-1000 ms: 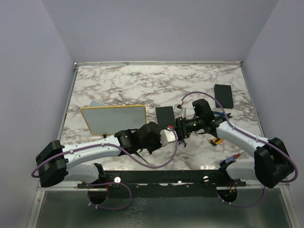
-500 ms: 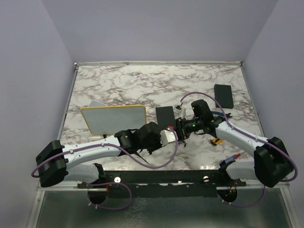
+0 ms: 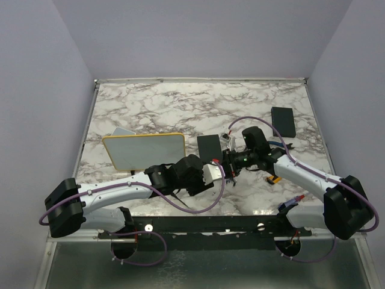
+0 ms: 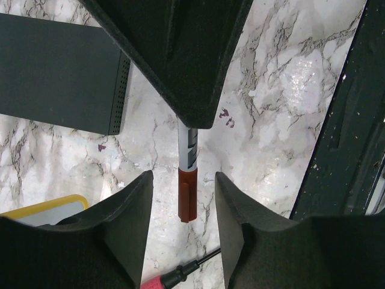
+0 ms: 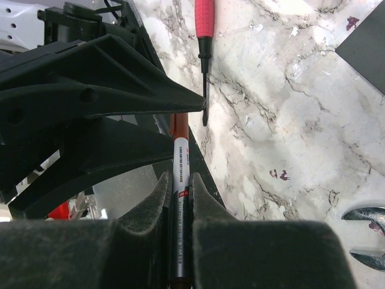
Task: Write a sentence on the whiteboard
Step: Open the whiteboard marker at the center of the board.
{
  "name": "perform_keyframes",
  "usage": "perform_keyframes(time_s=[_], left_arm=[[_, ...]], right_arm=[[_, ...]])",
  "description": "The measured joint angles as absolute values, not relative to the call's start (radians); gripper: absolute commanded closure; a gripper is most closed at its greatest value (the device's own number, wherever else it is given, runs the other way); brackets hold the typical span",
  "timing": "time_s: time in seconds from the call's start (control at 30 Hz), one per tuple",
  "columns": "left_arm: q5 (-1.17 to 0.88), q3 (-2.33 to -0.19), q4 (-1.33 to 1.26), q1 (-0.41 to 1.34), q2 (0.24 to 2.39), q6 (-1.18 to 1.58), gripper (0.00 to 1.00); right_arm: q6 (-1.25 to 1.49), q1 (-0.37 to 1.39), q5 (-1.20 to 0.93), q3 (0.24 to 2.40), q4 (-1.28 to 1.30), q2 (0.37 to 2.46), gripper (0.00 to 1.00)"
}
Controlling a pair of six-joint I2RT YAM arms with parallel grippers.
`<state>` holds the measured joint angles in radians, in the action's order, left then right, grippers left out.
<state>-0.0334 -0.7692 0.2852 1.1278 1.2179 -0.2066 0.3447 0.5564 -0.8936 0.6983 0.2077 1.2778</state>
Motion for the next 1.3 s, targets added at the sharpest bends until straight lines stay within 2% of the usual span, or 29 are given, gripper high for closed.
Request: perform_keyframes(time_s=[0.13,0.3,0.33,0.43,0.47,0.83,1.3], left_arm=[[-0.031,-0.769,0.285,1.128,1.213,-0.207,0.59],[-0.029,-0.769,0.285,1.128,1.210,-0.207,0.68],[-0.029,-0.769,0.285,1.128,1.210,-0.206,0.73],[-0.030,-0.769,0.285,1.128,1.210,-0.205,0.98],[-0.029,-0.769,0.286,1.128,1.210,-0.204,1.00],[-0.003,-0.768,0.228,1.133,1.171,-0.218,1.00],[0.024,-0.758,0.142,1.143,1.149,-0.249,1.00]], right_arm=[[0.335,0.556,-0.897,0.706,0.222,1.274,1.00],[0.321,0.556,-0.914,0.727,0.234,1.269,1.00],[0.320,0.556,-0.918,0.730,0.235,1.269,1.00],[0.309,0.556,-0.931,0.739,0.246,1.267,1.00],[0.305,0.556,-0.930,0.744,0.255,1.266,1.00],[0.259,0.564,-0.812,0.809,0.382,1.155,0.99],[0.189,0.569,-0.717,0.938,0.577,1.132,0.99]])
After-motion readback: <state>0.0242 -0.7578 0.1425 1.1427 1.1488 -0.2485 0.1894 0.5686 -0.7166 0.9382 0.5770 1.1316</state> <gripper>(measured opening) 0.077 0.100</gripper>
